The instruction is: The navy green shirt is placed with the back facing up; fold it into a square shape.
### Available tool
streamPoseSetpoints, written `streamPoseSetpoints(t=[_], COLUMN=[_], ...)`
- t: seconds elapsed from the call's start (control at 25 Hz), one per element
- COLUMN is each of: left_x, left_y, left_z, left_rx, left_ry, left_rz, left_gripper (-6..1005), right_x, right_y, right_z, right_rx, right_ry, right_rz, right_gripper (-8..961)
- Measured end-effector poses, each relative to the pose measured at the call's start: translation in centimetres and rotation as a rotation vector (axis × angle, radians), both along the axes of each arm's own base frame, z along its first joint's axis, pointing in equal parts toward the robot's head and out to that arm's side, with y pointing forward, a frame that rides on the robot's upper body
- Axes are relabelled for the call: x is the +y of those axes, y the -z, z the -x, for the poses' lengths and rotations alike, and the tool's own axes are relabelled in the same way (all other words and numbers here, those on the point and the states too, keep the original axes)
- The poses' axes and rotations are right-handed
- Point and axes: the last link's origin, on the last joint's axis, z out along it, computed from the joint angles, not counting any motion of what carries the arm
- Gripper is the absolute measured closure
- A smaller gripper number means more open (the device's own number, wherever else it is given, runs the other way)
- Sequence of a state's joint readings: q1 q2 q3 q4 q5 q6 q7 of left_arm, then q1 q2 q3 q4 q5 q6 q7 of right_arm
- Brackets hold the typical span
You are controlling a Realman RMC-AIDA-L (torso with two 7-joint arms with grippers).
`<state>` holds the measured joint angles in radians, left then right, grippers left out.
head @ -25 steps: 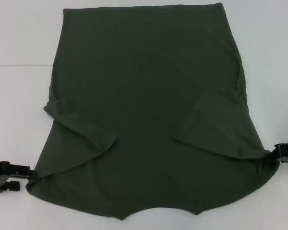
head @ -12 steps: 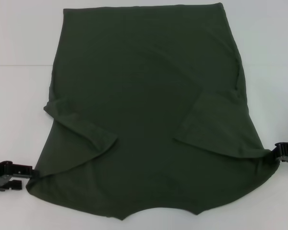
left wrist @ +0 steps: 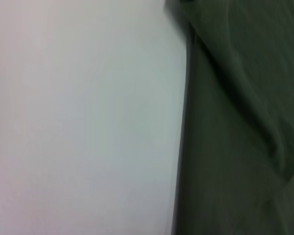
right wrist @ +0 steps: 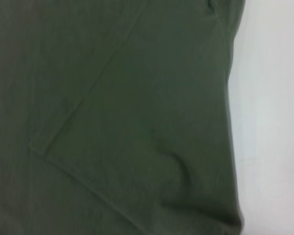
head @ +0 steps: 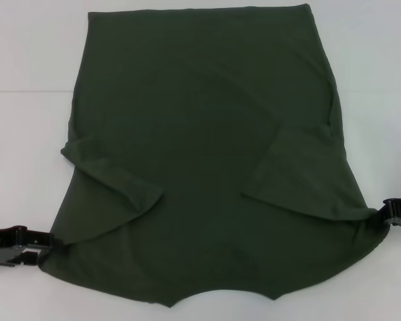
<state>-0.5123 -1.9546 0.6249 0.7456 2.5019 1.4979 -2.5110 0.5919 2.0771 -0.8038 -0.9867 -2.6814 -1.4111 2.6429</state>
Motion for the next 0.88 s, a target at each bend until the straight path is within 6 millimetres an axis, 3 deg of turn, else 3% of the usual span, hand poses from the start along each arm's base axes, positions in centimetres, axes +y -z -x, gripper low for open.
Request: streamPoseSetpoints(t=[0.4, 0.88], left_x=[0.0, 0.7], left_y=[0.2, 1.9], left_z=[-0.1, -1.8], left_rx=[-0.002, -0.017], left_ry=[0.001, 0.053], left_rz=[0.002, 0.045], left_gripper=[416, 449], right_x=[0.0, 0.0], right_y=[0.0, 0.0], right_z=[0.0, 0.1], right_rx=[0.000, 0.001], right_ry=[-0.001, -0.002], right_rz=[0.001, 0.007], right_gripper=[940, 940])
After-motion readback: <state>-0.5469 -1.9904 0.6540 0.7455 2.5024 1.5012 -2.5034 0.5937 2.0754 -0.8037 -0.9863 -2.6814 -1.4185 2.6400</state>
